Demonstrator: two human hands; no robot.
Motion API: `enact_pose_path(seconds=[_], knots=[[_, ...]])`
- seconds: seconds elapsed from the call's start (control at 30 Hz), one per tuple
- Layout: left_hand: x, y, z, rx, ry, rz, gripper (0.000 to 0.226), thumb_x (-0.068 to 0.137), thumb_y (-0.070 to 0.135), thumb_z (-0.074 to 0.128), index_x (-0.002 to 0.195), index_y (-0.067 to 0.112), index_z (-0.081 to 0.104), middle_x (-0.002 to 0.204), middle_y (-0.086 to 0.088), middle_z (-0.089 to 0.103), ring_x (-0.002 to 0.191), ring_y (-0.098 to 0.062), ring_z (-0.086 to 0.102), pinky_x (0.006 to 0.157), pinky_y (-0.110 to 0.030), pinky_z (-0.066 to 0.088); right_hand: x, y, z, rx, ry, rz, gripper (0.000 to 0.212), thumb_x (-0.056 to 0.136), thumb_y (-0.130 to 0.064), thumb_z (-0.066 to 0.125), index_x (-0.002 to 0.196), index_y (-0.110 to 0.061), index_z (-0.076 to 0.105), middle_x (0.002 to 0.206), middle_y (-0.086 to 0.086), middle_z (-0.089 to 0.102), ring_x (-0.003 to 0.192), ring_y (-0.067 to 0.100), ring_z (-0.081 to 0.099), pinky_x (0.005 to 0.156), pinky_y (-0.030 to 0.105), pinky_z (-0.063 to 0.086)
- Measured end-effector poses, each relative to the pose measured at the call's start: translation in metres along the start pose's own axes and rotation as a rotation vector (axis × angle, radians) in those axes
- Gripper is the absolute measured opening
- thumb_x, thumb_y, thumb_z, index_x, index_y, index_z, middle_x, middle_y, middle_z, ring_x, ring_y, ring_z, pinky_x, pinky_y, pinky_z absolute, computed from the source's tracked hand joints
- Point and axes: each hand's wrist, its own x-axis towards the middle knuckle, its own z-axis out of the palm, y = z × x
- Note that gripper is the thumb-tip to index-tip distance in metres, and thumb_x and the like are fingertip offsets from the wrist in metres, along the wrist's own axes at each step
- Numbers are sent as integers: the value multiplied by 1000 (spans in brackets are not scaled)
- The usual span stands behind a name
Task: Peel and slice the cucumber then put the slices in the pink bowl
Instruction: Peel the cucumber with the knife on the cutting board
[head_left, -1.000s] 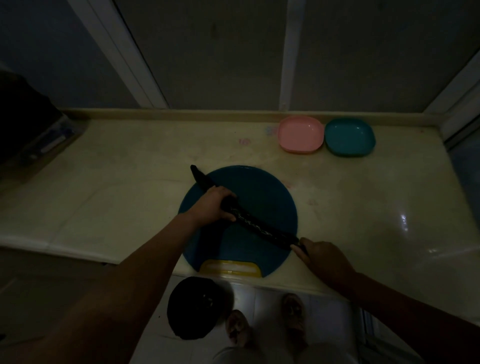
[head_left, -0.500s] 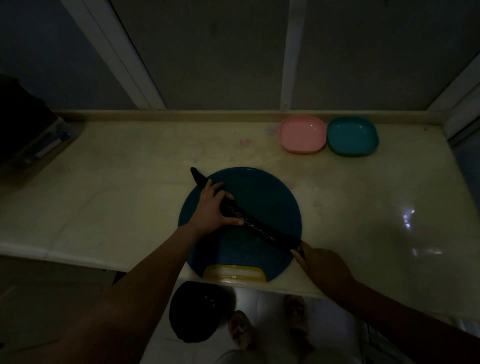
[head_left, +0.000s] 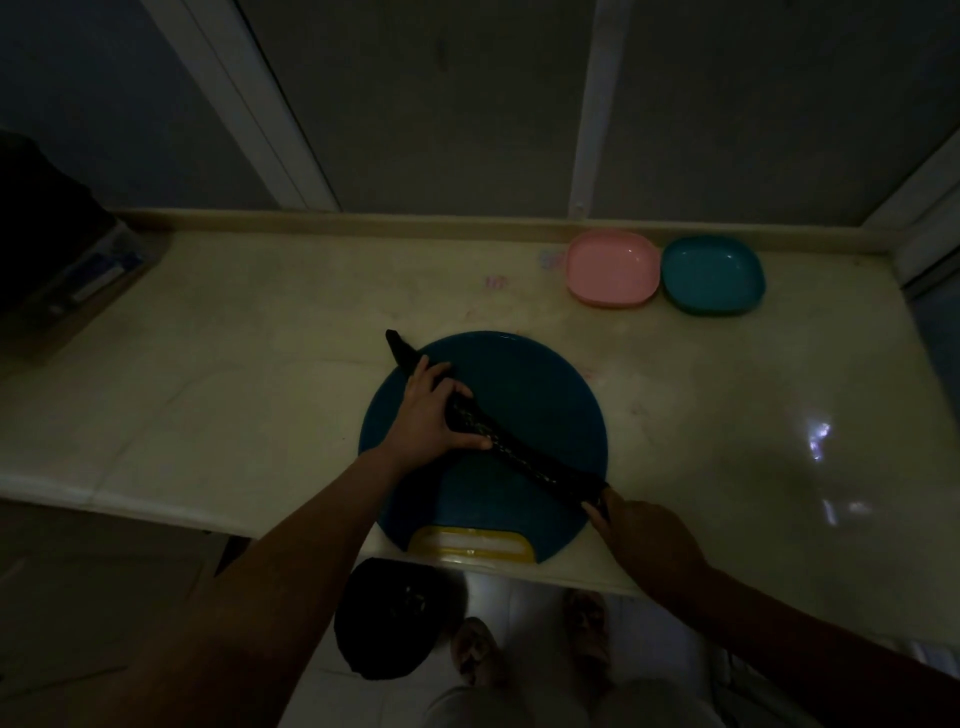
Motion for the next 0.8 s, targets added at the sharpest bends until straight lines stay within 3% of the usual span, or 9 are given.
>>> enact_pose_path(seconds=[0.07,0.17,0.4,0.5,0.53,0.6,0.67,0.73,0.8], knots=[[0,0,0,-2,-2,-4,68,54,47,84,110,20,57,149,-8,27,143,-27,-2,116,-48,5,2,-4,-2,49,-69,30,36,83,-37,64,67,-5,68,37,2,53,28,5,45,31,15,22],[1,1,0,-3,-7,-6,68,55,47,84,111,19,57,149,-8,27,143,-26,-3,116,-46,3,-4,-4,6,96,-66,37,73,102,-36,19,57,-1,65,32,3,48,23,3,39,27,16,26],[1,1,0,7,-4,13,67,56,47,84,111,18,57,149,-9,27,143,-27,-2,116,-47,1,9,-2,-5,8,-257,64,42,85,-37,62,62,-3,68,39,5,53,29,7,44,28,17,28],[2,0,2,14,-2,19,68,56,48,83,111,18,57,149,-10,27,143,-28,-2,115,-46,-1,15,-6,-7,24,-193,108,82,102,-42,9,44,-12,58,31,1,46,24,3,38,29,17,7],[2,0,2,19,0,18,68,56,48,83,111,18,57,149,-10,27,143,-28,-2,114,-46,-1,16,-8,-12,-14,-207,98,85,102,-42,6,45,-10,59,33,1,48,26,3,41,30,18,5],[3,0,2,24,0,21,68,56,49,82,111,18,57,149,-9,27,143,-27,-2,115,-47,-2,17,-7,-10,-28,-253,91,73,103,-42,13,68,-2,64,56,7,64,48,9,60,39,14,16],[3,-1,2,29,0,22,70,55,51,82,112,18,57,149,-9,28,143,-28,-2,115,-48,-1,20,-11,-17,-35,-294,99,77,102,-43,10,69,1,65,57,9,65,49,11,61,38,18,21],[2,-3,4,39,13,32,76,52,59,80,111,17,58,148,-9,29,143,-29,0,114,-50,0,17,-10,-13,-75,-272,30,66,102,-42,12,97,0,63,83,13,70,71,13,66,48,21,40],[2,-4,4,51,19,47,78,51,63,77,111,17,57,148,-10,29,143,-30,1,113,-49,0,16,-15,-21,64,-570,118,50,102,-42,18,121,-8,49,111,9,65,96,17,63,71,27,45]])
